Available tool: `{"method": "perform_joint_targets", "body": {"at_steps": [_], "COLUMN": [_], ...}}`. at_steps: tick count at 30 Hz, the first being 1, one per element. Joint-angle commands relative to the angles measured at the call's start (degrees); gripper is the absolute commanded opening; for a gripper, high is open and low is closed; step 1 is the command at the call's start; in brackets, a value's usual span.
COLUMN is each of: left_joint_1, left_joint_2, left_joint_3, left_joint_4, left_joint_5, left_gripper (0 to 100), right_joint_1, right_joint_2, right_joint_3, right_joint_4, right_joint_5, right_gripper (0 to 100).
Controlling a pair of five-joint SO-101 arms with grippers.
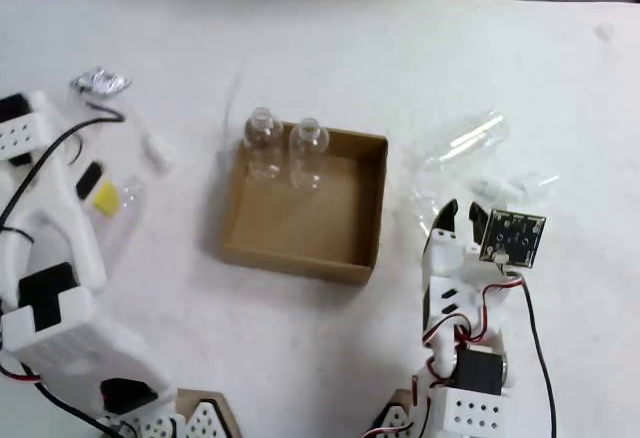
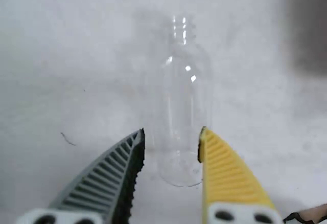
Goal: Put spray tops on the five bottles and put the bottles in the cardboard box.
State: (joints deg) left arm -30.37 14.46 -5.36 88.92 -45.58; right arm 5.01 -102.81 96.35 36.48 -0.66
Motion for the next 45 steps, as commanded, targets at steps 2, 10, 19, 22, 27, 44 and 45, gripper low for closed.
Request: {"method": "perform_joint_targets", "body": {"at_steps": [2,10,19,22,27,44,45], "left_joint_1": [8.5,10.0,8.1,7.5,7.1,7.3,7.3], "left_joint_2": [-0.4,5.4,19.8,21.8,23.1,23.3,23.3], "left_joint_3": [-10.0,-10.7,-18.5,-21.1,-21.9,-21.6,-21.6], "left_joint_4": [2.4,-4.9,-2.6,-2.4,-2.4,-2.4,-2.4], "left_joint_5": [6.8,12.9,15.2,16.2,16.3,16.3,16.3], "left_gripper": [17,17,17,17,17,3,2], "right_joint_1": [-0.7,-0.7,-0.7,-0.7,-0.7,-0.7,-0.7], "right_joint_2": [0.0,0.0,0.0,0.0,0.0,0.0,0.0], "right_joint_3": [0.5,0.5,0.5,0.5,0.5,0.5,0.5], "right_joint_4": [0.1,0.1,0.1,0.0,0.0,0.0,0.0], "right_joint_5": [0.6,0.6,0.6,0.6,0.6,0.6,0.6], "right_gripper": [8.4,8.4,8.4,8.4,8.4,8.4,8.4]}}
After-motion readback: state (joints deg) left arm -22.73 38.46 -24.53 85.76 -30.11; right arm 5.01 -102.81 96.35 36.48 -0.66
